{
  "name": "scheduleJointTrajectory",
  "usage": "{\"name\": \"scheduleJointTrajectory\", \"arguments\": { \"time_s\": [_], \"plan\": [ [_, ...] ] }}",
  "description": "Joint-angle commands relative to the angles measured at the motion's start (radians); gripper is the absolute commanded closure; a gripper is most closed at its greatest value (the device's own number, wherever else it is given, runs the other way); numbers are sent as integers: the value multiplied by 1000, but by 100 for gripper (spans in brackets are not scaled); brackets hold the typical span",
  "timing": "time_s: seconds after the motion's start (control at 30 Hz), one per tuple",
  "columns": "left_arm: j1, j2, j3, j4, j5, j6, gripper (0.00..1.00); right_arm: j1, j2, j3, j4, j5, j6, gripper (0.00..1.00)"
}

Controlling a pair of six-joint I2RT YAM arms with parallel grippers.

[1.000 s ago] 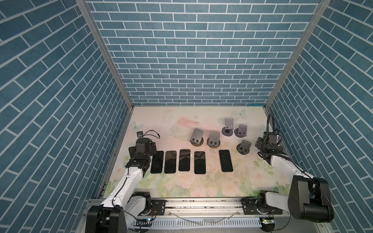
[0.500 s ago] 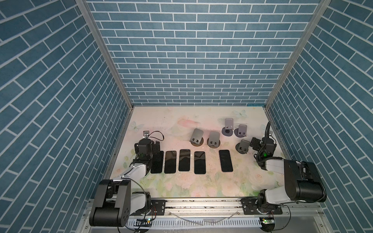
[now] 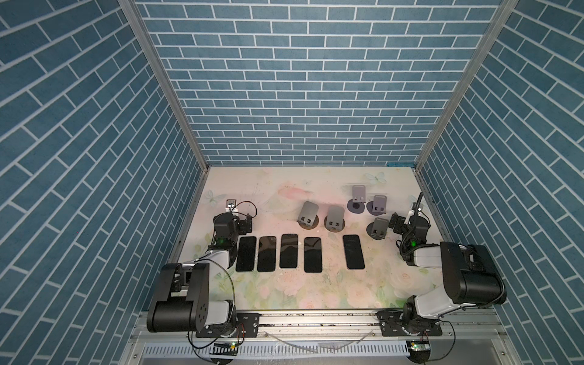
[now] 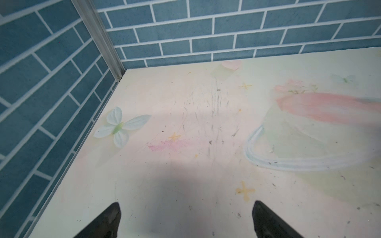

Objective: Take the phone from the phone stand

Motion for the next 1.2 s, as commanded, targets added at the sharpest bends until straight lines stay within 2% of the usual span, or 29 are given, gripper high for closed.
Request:
{"name": "scheduleJointTrajectory", "arguments": {
  "time_s": [0.0,0.1,0.2,0.47,0.7,0.8,0.9,0.97,1.0,1.03,1.1,1.17],
  "plan": [
    [19,-15,-6,40,66,14,0,5,3,-10,42,-8,-36,1],
    [55,-38,-41,81,57,-26,0,5,4,-9,43,-8,-36,1],
    [57,-58,-61,92,-20,-50,0,5,4,-10,45,-9,-36,1],
    [67,-105,-126,161,-52,-3,0,5,5,-10,44,-8,-36,1],
    [86,-88,-91,109,35,-40,0,5,5,-9,44,-7,-36,1],
    [86,-41,-139,277,87,-98,0,5,5,-9,43,-6,-36,1],
    [86,106,-169,484,65,-116,0,6,5,-8,43,-6,-36,1],
    [82,202,-167,582,122,-92,0,6,4,-9,43,-6,-36,1],
    [82,191,-165,574,135,-89,0,7,5,-8,42,-7,-36,1],
    [80,164,-151,495,118,-85,0,6,4,-8,41,-8,-36,1],
    [79,185,-137,505,119,-89,0,6,4,-7,41,-9,-38,1],
    [71,168,-111,431,109,-83,0,7,4,-6,41,-9,-38,1]
  ]
}}
